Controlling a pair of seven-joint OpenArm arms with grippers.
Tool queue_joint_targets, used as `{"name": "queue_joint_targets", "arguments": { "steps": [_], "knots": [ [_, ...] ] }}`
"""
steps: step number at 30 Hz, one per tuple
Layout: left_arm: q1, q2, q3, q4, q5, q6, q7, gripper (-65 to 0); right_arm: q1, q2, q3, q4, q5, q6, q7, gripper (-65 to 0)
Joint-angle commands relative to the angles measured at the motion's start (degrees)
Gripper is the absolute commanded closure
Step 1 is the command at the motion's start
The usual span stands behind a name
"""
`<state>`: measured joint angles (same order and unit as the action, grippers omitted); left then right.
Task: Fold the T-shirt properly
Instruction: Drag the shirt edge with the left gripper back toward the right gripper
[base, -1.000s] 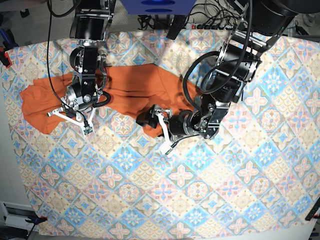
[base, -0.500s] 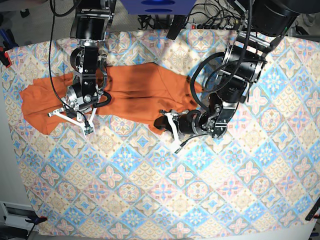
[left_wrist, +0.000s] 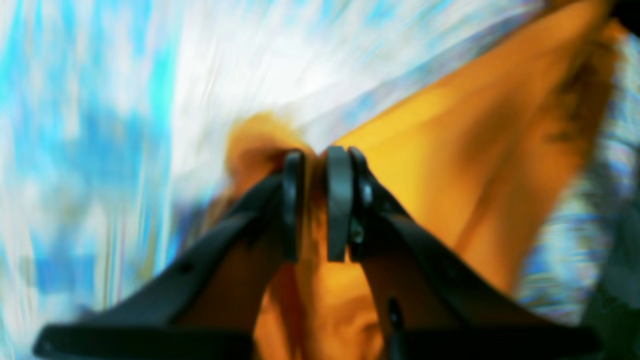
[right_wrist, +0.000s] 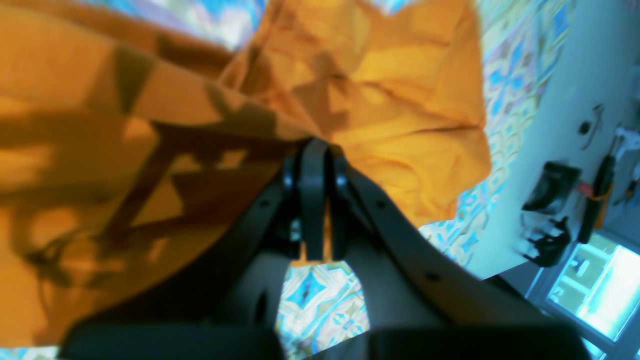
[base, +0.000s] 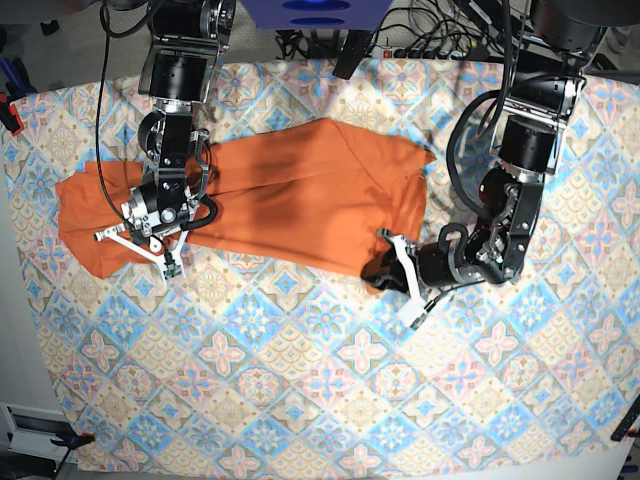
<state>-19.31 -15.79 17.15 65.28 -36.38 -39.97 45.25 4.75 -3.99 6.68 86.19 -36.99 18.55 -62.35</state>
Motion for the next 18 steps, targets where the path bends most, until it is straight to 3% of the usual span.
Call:
{"name": "queue_joint_targets", "arguments": {
  "steps": [1,5,13,18],
  "knots": [
    [0.45,-0.08,-0.05,3.34,0.21,-0.03,1.03,-6.4,1.53,0.25,-0.04,1.06,-1.03,-0.66,0.59,0.0],
    [3.09,-1.48,-0.05,10.37,0.38,-0.03,3.32,-6.4,1.53,-0.10,-0.04,1.50,-1.03,-0.66,0.59,0.0],
    [5.90,-1.66,-0.22,10.99,5.04,-0.03,3.32,-6.3,1.09,-0.19,0.05,1.50,-1.03,-0.66,0.59,0.0],
    [6.08,-3.68,0.04,10.99,4.51,-0.03,3.14,-6.3,0.21,-0.80,1.72,4.40,-1.03,-0.66,1.38,0.0]
  ]
}}
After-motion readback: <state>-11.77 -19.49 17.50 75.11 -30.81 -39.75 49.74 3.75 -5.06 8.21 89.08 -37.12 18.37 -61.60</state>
